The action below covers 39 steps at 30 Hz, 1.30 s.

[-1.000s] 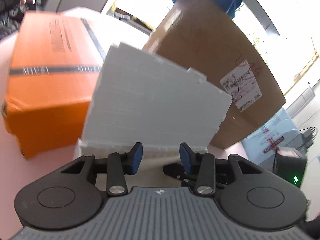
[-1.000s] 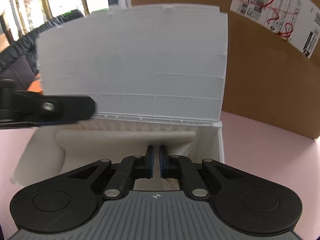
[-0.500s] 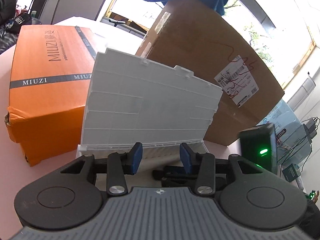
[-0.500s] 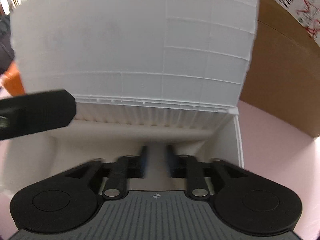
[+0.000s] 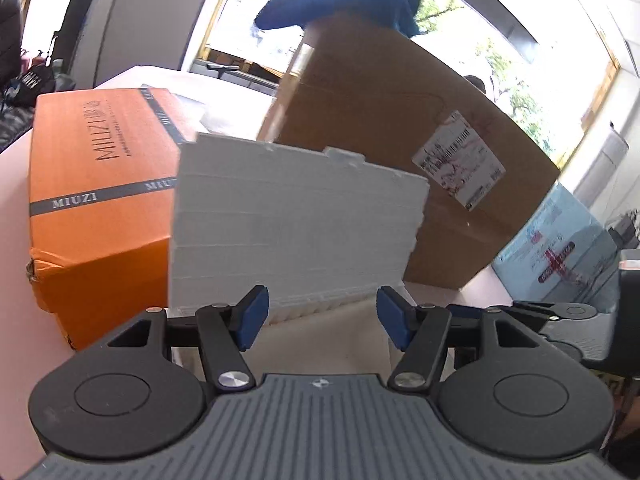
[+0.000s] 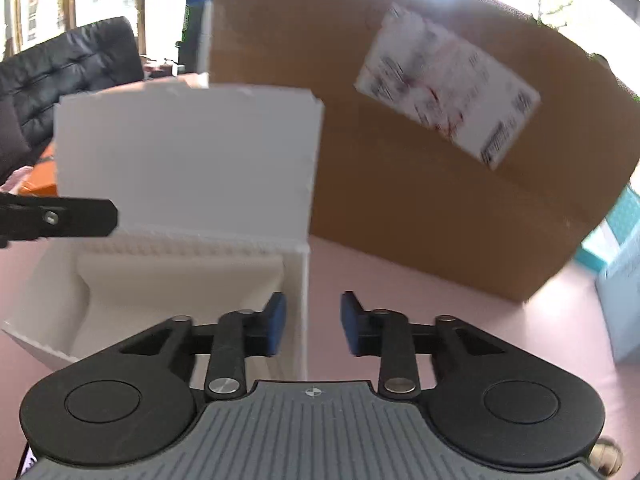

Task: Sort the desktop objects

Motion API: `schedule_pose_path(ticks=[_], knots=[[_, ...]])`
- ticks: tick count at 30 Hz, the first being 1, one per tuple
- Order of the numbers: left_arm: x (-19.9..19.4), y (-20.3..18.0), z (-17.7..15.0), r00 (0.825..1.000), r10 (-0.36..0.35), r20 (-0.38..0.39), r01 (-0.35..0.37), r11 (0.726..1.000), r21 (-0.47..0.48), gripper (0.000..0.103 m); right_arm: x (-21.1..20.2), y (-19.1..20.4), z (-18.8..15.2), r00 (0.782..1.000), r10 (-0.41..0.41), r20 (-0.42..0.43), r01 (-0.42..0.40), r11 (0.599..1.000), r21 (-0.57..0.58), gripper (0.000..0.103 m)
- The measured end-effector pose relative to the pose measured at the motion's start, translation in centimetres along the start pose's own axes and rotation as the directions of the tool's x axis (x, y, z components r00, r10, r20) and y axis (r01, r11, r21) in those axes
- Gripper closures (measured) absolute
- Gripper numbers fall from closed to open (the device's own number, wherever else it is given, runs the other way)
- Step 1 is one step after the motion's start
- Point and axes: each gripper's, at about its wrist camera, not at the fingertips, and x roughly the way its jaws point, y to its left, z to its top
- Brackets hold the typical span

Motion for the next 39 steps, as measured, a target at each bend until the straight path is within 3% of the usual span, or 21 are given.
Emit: schedule_pose_path(ticks=[2,4,7,14,19,20,23,25,28,29,31,33,35,37,39], knots=[[0.1,-0.5,-0.3,1.000,0.002,-0.001,-0.002,1.000,0.028,0.046,0.0,-0.2,-0.7,1.000,0.003,0.014,-0.003,1.000,0.008,0.086],[0.2,-1.0,-0.6,1.000,0.006,0.000,-0.006,0.998,0.057,0.046,-0.5,-0.1,-1.2,1.000,0.015,0.015,-0.016,1.000,0.020,0.100],[0.5,-1.5,-1.0,1.000,-0.003,-0.009,0.004,0.996,0.088,0.046,-1.1,0.7,-1.5,1.000,-0.007,0.014,0.006,1.000,0.012,0.100],[1.7,-2.4,-2.1,0.996,-0.067,-0.067,0.073,0.992,0.099,0.046,-4.2,-2.5,-4.5,0.998,-0.068,-0.011,0.068,0.996,0.053,0.099],[2.4,-3.0,-2.9,0.988,-0.122,-0.091,0.133,0.983,0.127,0.045,-6.7,-6.5,-6.4,0.995,-0.091,0.030,0.083,0.977,0.198,0.098],[2.6,-3.1,-3.2,0.986,-0.133,-0.105,0.146,0.981,0.126,0.041,-7.6,-7.9,-6.9,0.992,-0.118,0.045,0.105,0.967,0.232,0.096],[2.9,-4.1,-4.2,0.990,-0.105,-0.091,0.120,0.978,0.171,0.035,-9.5,-11.7,-8.8,0.977,-0.211,0.037,0.189,0.930,0.316,0.074],[2.9,-4.8,-4.8,0.994,-0.078,-0.074,0.093,0.973,0.212,0.032,-9.7,-14.0,-10.1,0.965,-0.261,0.005,0.246,0.915,0.319,0.052],[2.9,-5.7,-5.5,0.998,-0.043,-0.052,0.055,0.962,0.267,0.031,-8.4,-16.6,-12.3,0.943,-0.328,-0.051,0.331,0.914,0.234,0.039],[2.9,-5.9,-5.7,0.998,-0.036,-0.047,0.047,0.960,0.276,0.030,-7.7,-17.4,-13.1,0.945,-0.323,-0.051,0.327,0.927,0.185,0.039],[2.8,-6.0,-5.8,0.999,-0.028,-0.041,0.038,0.957,0.288,0.030,-7.5,-18.6,-15.7,0.958,-0.285,0.026,0.284,0.959,0.011,0.039],[2.8,-6.0,-5.8,0.999,-0.025,-0.037,0.035,0.955,0.293,0.030,-7.3,-18.7,-17.8,0.949,-0.309,0.068,0.316,0.920,-0.232,0.035],[2.6,-6.0,-5.7,0.999,-0.027,-0.028,0.034,0.956,0.292,0.030,-6.9,-19.1,-19.2,0.951,-0.308,0.035,0.294,0.861,-0.414,0.033],[1.8,-6.2,-5.6,0.999,-0.037,0.011,0.032,0.953,0.303,0.030,-6.2,-20.5,-19.5,0.953,-0.303,-0.026,0.262,0.862,-0.435,0.033],[0.5,-6.9,-5.7,0.996,-0.049,0.068,0.023,0.942,0.334,0.030,-5.5,-22.3,-19.2,0.954,-0.291,-0.068,0.248,0.896,-0.368,0.033]])
